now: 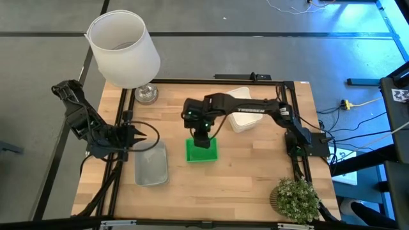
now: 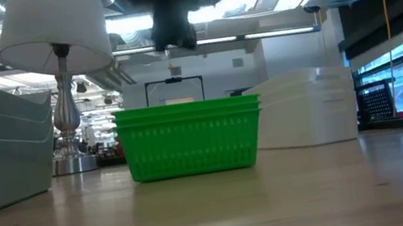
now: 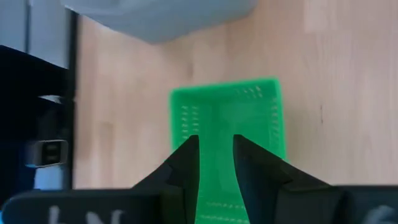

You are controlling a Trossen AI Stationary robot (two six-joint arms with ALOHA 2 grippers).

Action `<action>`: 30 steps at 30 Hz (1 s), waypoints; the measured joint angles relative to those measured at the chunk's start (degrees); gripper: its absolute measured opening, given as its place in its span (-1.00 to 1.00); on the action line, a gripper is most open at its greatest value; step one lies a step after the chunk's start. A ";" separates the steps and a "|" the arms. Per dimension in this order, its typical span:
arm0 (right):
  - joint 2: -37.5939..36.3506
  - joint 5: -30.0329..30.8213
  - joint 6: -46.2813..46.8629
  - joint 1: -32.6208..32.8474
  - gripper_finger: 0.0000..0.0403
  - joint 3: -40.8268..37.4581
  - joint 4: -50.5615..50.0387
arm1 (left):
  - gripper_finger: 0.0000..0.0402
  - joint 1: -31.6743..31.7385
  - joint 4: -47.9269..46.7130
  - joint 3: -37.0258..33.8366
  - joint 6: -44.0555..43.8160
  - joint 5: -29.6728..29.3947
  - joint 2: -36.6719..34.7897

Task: Stack baskets by color
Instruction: Return to Home Position

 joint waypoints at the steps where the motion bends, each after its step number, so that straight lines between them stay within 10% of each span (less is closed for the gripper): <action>1: -0.10 -0.16 0.48 0.25 -0.52 1.45 -0.34 | -0.79 0.00 -0.12 0.00 0.93 0.25 -0.02; 20: -12.76 11.12 -6.27 4.67 -0.98 10.18 -9.18 | -1.00 -0.02 0.55 0.00 -0.71 5.27 -5.70; 30: -26.78 13.63 -5.19 9.78 -0.99 -3.92 2.10 | -1.00 -2.30 10.20 0.00 3.94 9.46 -16.83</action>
